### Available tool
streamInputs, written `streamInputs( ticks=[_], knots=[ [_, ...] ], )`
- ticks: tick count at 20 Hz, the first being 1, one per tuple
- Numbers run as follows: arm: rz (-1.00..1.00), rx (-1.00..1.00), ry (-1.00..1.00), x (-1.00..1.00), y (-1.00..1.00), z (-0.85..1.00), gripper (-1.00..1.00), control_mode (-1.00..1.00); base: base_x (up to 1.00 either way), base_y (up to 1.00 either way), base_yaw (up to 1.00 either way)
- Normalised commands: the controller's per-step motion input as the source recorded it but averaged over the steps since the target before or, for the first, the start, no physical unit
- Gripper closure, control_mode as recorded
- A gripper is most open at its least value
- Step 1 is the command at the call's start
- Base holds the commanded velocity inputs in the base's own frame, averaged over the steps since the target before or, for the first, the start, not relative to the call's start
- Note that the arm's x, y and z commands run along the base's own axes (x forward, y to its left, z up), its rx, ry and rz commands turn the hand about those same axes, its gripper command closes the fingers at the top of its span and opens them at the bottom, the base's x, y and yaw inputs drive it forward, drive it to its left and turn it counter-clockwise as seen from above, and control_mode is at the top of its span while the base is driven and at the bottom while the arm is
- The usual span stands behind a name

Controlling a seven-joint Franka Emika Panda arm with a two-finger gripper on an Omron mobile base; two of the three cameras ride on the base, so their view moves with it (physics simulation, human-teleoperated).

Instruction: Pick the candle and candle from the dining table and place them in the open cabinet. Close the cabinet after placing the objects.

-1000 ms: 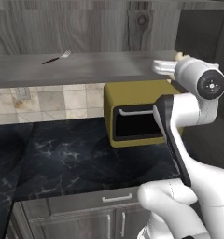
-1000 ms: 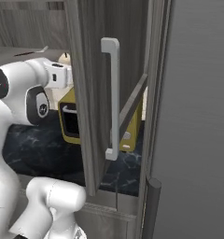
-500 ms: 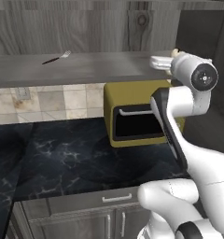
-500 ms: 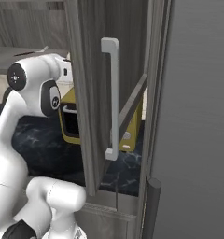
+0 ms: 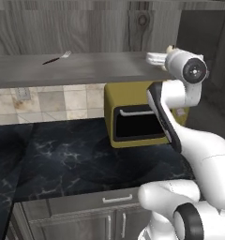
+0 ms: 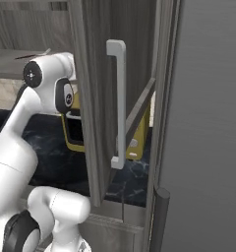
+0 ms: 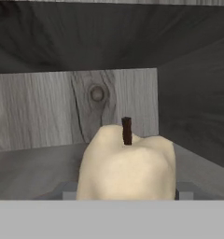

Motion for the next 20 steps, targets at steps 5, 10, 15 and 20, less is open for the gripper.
streamInputs(
  ticks=[5,10,15,20],
  knots=[
    [0.02,0.0,0.0,0.36,-0.13,-0.04,1.0,-1.0,0.0,0.0,0.0],
    [0.03,0.0,0.0,0.32,-0.17,-0.11,1.0,-1.0,0.0,0.0,0.0],
    [0.03,0.0,0.01,0.32,-0.14,-0.12,1.0,-1.0,0.0,0.0,0.0],
    [0.03,0.0,0.04,0.3,-0.09,-0.12,1.0,-1.0,0.0,0.0,0.0]
  ],
)
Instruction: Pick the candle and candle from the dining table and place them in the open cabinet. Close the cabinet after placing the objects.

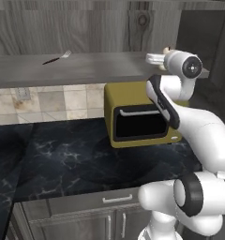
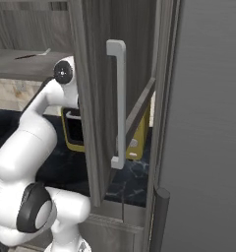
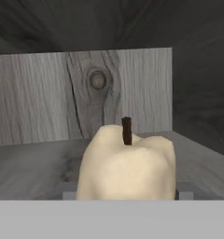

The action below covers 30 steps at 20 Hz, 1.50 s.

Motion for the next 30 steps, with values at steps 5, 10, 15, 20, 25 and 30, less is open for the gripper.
streamInputs(
  ticks=[5,10,15,20,25,30],
  knots=[
    [0.02,0.0,0.03,0.24,-0.07,-0.09,1.0,-1.0,0.0,0.0,0.0],
    [0.02,0.0,0.02,0.25,-0.06,-0.09,1.0,-1.0,0.0,0.0,0.0],
    [0.02,0.0,0.02,0.27,-0.03,-0.1,1.0,-1.0,0.0,0.0,0.0],
    [0.02,0.0,0.01,0.26,0.0,-0.11,1.0,-1.0,0.0,0.0,0.0],
    [0.02,0.0,0.0,0.24,0.0,-0.11,1.0,-1.0,0.0,0.0,0.0],
    [0.02,0.0,0.0,0.16,0.0,-0.15,1.0,-1.0,0.0,0.0,0.0]
  ],
)
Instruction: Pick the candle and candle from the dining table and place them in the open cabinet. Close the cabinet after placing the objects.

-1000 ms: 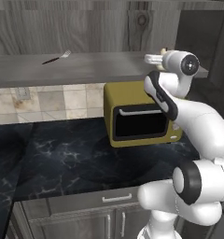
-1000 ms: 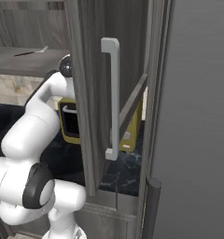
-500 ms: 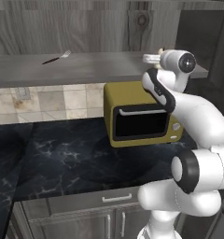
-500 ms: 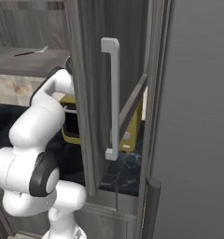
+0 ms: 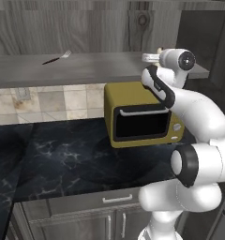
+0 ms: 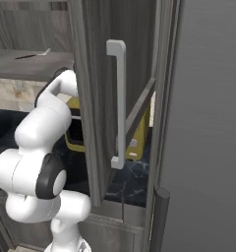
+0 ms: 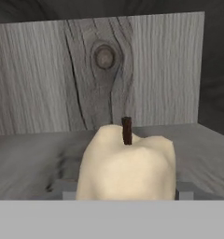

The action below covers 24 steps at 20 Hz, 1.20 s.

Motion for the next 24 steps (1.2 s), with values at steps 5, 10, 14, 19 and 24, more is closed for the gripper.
streamInputs(
  ticks=[5,10,14,19,24],
  knots=[
    [0.0,-0.03,0.01,0.1,0.0,-0.18,-1.0,-1.0,0.0,0.0,0.0],
    [0.0,0.0,0.0,-0.02,-0.06,-0.11,-1.0,-1.0,0.0,0.0,0.0],
    [-0.01,0.0,0.01,-0.22,-0.04,-0.01,-1.0,-1.0,0.0,0.0,0.0],
    [-0.06,-0.01,0.03,-0.28,0.11,0.04,-1.0,-1.0,0.0,0.0,0.0],
    [-0.02,-0.06,0.01,-0.4,0.32,0.25,-1.0,-1.0,0.0,0.0,0.0]
  ],
)
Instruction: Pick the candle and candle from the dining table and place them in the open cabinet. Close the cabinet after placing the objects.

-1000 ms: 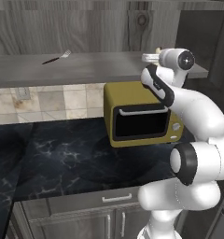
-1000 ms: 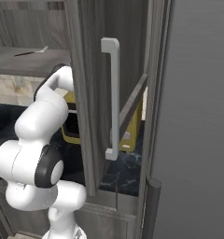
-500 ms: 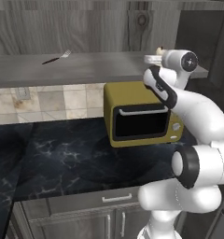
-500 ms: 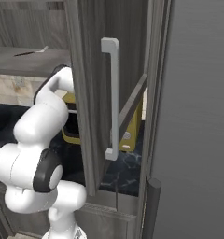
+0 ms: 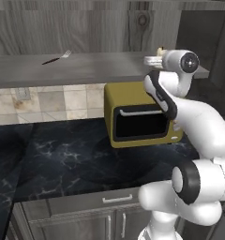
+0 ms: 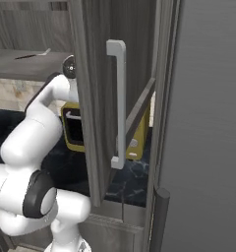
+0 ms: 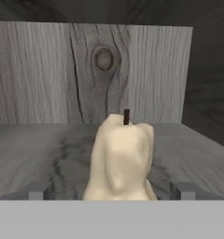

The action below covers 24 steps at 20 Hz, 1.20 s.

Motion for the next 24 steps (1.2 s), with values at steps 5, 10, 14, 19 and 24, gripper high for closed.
streamInputs(
  ticks=[5,10,14,19,24],
  knots=[
    [0.0,-0.08,0.0,-0.56,0.36,0.34,-1.0,-1.0,0.0,0.0,0.0],
    [-0.01,-0.03,0.04,-0.75,0.13,0.15,-1.0,-1.0,0.0,0.0,0.0],
    [-0.05,0.02,0.04,-0.96,0.0,0.0,-1.0,-1.0,0.0,0.0,0.0],
    [-0.05,0.09,0.0,-1.0,0.0,0.0,-1.0,-1.0,0.0,0.0,0.0],
    [-0.05,0.1,0.01,-0.94,0.0,0.0,-1.0,-1.0,0.0,0.0,0.0]
  ],
)
